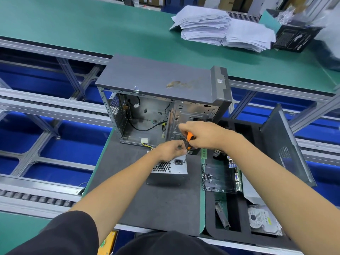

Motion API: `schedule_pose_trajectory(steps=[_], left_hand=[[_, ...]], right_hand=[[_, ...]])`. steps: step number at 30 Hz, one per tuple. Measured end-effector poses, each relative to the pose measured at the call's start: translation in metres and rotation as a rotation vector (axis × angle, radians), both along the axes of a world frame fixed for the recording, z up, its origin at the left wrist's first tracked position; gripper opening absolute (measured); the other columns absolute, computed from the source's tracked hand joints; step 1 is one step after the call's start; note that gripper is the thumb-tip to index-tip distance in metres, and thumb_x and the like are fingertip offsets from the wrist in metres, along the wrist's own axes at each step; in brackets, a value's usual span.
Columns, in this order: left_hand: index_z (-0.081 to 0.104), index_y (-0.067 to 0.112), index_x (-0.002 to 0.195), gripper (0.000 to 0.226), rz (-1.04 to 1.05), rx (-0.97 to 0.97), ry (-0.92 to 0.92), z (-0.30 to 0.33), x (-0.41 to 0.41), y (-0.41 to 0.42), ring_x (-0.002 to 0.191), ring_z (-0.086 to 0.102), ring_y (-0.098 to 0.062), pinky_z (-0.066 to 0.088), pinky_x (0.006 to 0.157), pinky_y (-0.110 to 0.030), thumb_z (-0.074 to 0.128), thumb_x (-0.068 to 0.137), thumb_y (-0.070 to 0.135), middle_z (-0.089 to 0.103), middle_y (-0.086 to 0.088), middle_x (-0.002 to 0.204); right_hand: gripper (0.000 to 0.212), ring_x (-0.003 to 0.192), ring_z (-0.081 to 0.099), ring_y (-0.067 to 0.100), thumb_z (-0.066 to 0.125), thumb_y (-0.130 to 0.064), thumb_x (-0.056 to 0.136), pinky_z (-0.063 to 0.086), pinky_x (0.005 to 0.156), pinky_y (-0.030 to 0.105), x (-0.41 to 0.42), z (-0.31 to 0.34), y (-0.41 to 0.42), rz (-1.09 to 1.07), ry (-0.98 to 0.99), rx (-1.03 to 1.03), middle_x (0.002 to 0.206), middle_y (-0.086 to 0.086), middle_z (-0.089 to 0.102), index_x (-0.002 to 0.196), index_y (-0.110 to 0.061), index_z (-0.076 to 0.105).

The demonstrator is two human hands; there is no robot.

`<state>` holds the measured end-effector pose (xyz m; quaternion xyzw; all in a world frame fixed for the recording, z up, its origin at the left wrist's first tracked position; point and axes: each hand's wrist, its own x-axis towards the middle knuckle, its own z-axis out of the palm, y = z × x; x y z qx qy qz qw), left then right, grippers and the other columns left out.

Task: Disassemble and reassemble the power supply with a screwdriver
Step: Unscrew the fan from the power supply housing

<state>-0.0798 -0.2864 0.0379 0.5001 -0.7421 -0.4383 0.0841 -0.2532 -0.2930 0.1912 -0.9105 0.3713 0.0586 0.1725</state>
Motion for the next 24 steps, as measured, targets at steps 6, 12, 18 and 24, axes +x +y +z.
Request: schedule_pose_trajectory(steps=[6, 12, 18, 24], left_hand=[[0.060, 0.025, 0.108, 0.029, 0.050, 0.201, 0.093, 0.009, -0.003, 0.000, 0.066, 0.053, -0.018, 0.044, 0.067, -0.037, 0.060, 0.081, 0.035, 0.062, 0.014, 0.073], [0.051, 0.007, 0.129, 0.041, -0.090, 0.328, 0.149, 0.017, 0.007, -0.007, 0.053, 0.050, -0.006, 0.041, 0.057, -0.027, 0.066, 0.091, 0.005, 0.057, 0.009, 0.064], [0.052, 0.008, 0.128, 0.048, -0.128, 0.342, 0.133, 0.020, 0.009, -0.010, 0.091, 0.062, -0.029, 0.053, 0.091, -0.055, 0.075, 0.087, 0.006, 0.065, -0.030, 0.117], [0.059, 0.014, 0.125, 0.046, -0.098, 0.382, 0.179, 0.020, 0.012, -0.010, 0.087, 0.053, -0.028, 0.045, 0.086, -0.045, 0.077, 0.084, 0.004, 0.060, -0.024, 0.100]], right_hand=[[0.024, 0.071, 0.053, 0.019, 0.056, -0.028, 0.084, 0.027, 0.050, 0.030, -0.003, 0.001, 0.005, 0.093, 0.070, -0.232, 0.081, -0.009, 0.054, 0.100, -0.030, 0.038], [0.013, 0.054, 0.042, 0.006, 0.051, -0.035, 0.087, 0.023, 0.048, 0.029, -0.001, 0.008, 0.010, 0.087, 0.175, -0.197, 0.061, -0.010, 0.045, 0.086, -0.028, 0.040], [0.029, 0.060, 0.042, 0.021, 0.050, -0.005, 0.089, 0.027, 0.048, 0.034, 0.010, 0.014, 0.011, 0.170, 0.251, -0.157, 0.100, 0.003, 0.034, 0.114, -0.019, 0.046], [0.015, 0.065, 0.050, 0.023, 0.048, -0.031, 0.090, 0.022, 0.045, 0.028, 0.008, 0.013, 0.011, 0.249, 0.291, -0.325, 0.078, -0.008, 0.048, 0.100, -0.027, 0.037]])
